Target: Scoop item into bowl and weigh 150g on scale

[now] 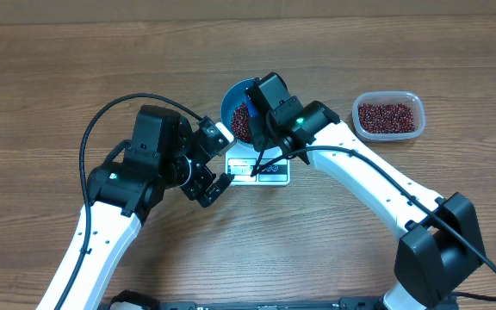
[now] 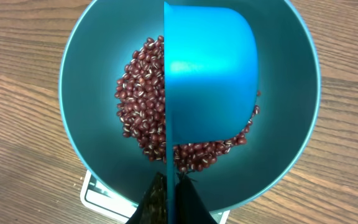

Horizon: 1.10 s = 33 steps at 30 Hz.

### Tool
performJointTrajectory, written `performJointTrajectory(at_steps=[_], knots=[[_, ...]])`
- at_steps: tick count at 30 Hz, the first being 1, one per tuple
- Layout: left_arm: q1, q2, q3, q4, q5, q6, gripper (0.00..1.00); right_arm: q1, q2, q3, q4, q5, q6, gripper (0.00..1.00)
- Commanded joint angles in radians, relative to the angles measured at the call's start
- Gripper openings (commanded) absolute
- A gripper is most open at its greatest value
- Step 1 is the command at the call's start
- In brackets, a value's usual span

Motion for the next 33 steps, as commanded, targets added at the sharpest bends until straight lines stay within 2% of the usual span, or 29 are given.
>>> performJointTrajectory(at_steps=[1, 15, 26, 33], knots=[[-0.006, -0.002, -0.009, 0.0, -0.001, -0.014, 1.0, 0.003, -0.008, 0.029, 0.008, 0.049, 0.004, 0.04], [-0.006, -0.002, -0.009, 0.0, -0.001, -0.014, 1.0, -0.003, -0.116, 0.029, 0.017, 0.061, 0.004, 0.04], [-0.006, -0.002, -0.009, 0.0, -0.001, -0.014, 1.0, -0.003, -0.127, 0.029, 0.018, 0.049, 0.005, 0.04], [-0.006, -0.002, -0.009, 0.0, -0.001, -0.014, 0.99, -0.004, -0.127, 0.029, 0.017, 0.041, 0.084, 0.04]])
